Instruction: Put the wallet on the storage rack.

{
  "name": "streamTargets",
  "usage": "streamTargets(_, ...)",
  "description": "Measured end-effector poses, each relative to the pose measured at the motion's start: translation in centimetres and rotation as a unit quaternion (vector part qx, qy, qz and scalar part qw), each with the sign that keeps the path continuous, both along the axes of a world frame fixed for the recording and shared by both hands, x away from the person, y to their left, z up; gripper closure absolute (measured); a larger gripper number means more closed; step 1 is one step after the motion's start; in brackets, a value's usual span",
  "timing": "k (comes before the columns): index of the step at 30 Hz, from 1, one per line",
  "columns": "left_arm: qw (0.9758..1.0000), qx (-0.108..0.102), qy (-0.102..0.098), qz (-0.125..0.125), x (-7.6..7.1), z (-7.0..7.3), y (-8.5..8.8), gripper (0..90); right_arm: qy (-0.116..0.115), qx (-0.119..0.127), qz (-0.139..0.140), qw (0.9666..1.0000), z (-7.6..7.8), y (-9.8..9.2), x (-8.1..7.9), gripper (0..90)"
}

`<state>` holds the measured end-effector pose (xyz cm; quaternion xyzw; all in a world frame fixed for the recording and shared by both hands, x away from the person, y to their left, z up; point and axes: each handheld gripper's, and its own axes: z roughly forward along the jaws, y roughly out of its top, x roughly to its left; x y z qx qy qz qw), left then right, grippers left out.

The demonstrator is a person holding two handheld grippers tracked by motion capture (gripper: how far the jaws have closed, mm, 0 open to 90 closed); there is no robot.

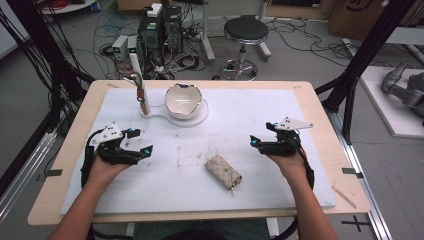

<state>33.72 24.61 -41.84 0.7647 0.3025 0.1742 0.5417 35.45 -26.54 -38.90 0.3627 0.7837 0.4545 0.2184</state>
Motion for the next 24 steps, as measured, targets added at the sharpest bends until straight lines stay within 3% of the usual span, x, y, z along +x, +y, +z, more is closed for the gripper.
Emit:
streamTargets(13,0.9998,0.003,0.001,0.017,0.2,-0.2,0.5,16.3,0.004,-0.007,0.013,0.9999,-0.1,0.9,-0.2,19.7)
streamTargets(20,0.9997,0.006,-0.001,0.025,0.6,-0.1,0.7,16.3,0.018,0.000,0.025,0.9995,-1.0,1.3,-0.4,19.7)
streamTargets(24,0.9997,0.010,-0.002,0.022,0.6,-0.1,0.5,16.3,0.025,-0.017,0.033,0.9990,-1.4,1.9,-1.2,19.7)
